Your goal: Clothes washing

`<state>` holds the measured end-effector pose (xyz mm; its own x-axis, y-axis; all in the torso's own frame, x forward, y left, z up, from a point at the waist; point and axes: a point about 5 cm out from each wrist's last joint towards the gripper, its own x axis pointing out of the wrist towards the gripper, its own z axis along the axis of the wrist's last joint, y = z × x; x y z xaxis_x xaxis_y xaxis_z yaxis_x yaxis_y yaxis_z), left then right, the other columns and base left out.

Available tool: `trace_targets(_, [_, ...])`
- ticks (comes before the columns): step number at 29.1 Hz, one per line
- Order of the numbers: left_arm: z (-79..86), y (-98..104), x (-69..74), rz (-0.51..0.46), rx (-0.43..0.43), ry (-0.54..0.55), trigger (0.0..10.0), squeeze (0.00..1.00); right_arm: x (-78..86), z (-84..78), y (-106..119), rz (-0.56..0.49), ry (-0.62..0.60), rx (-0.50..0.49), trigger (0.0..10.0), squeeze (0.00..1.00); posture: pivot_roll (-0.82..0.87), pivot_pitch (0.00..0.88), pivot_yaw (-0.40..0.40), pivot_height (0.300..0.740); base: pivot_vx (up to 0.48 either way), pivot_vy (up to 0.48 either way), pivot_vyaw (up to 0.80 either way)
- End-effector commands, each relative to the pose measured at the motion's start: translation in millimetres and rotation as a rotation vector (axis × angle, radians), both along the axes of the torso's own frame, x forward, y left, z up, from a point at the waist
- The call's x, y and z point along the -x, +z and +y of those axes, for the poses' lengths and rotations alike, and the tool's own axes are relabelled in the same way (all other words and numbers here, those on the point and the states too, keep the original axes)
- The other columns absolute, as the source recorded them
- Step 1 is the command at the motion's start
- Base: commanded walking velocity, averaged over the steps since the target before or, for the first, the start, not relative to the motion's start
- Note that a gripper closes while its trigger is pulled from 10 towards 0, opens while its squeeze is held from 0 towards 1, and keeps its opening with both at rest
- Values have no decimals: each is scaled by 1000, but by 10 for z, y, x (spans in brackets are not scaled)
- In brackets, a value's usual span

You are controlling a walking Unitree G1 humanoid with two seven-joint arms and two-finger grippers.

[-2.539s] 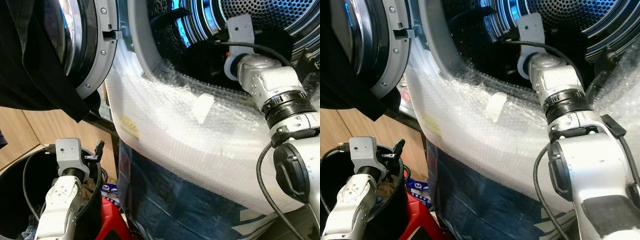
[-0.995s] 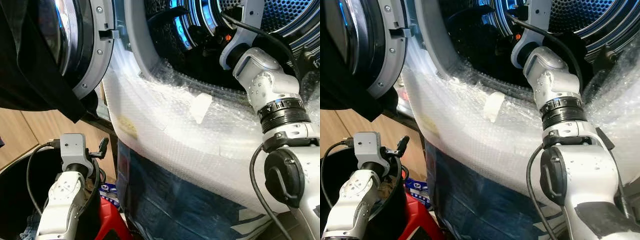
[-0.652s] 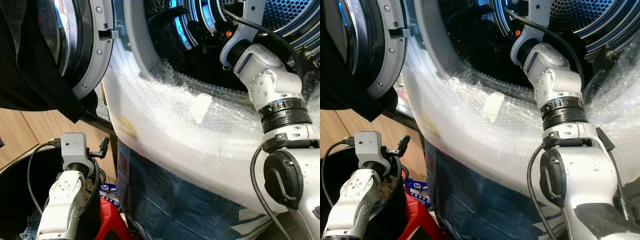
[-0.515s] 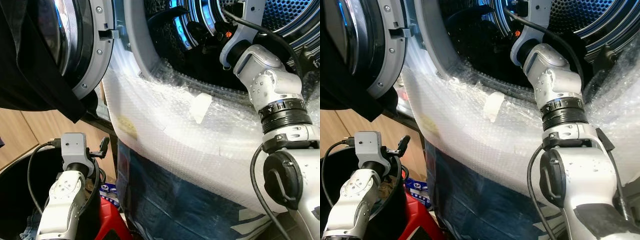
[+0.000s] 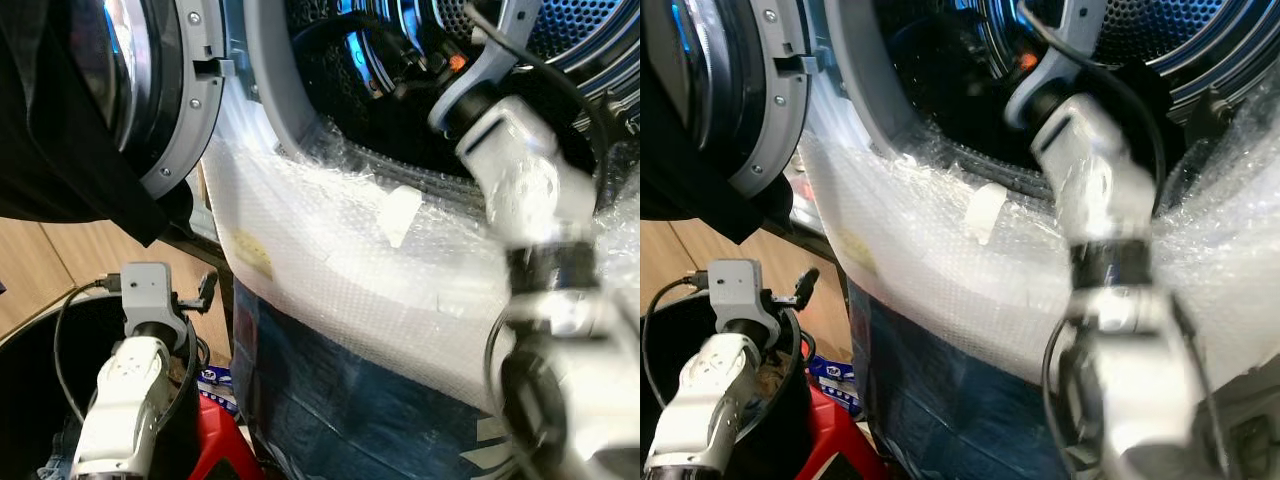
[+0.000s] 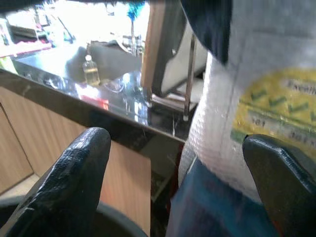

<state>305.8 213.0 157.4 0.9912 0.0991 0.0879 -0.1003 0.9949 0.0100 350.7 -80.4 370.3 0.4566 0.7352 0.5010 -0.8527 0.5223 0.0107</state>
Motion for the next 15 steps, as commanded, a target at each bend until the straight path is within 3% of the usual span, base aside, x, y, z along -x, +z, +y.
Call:
trace_targets(1, [14, 11, 14, -10, 7, 4, 10000, 0, 122, -21, 130, -71, 32, -11, 10000, 0, 15, 0, -51, 740, 0, 0, 0])
trace_targets(4, [10, -18, 28, -1, 7, 3, 10000, 0, 175, 12, 98, -91, 43, 22, 10000, 0, 16, 2, -49, 740, 0, 0, 0])
trace_targets(5, [12, -30, 39, 3, 6, 4, 10000, 0, 300, 18, 68, -115, 99, 26, 10000, 0, 18, 0, -49, 740, 0, 0, 0])
trace_targets(8, [18, -35, 41, 6, 4, 6, 10000, 0, 456, 19, 40, -137, 167, 8, 10000, 0, 15, 0, -50, 740, 0, 0, 0])
trace_targets(9, [20, -33, 38, 6, 5, 6, 10000, 0, 612, 52, 6, -161, 239, -6, 10000, 0, 5, 2, -52, 740, 0, 0, 0])
trace_targets(12, [2, -23, 26, -1, 9, -3, 10000, 0, 746, 138, -59, -114, 336, -73, 10000, 0, 12, 0, -60, 740, 0, 0, 0])
trace_targets(13, [-10, -15, 21, -3, 8, -10, 10000, 0, 808, 177, -123, -118, 356, -57, 10000, 0, 13, 2, -61, 740, 0, 0, 0])
trace_targets(14, [-70, -3, 30, -9, 3, -50, 10000, 0, 878, 214, -340, -95, 374, 21, 10000, 0, 25, 8, -67, 740, 0, 0, 0])
trace_targets(15, [-70, -3, 30, -9, 3, -50, 10000, 0, 878, 214, -340, -95, 374, 21, 10000, 0, 25, 8, -67, 740, 0, 0, 0])
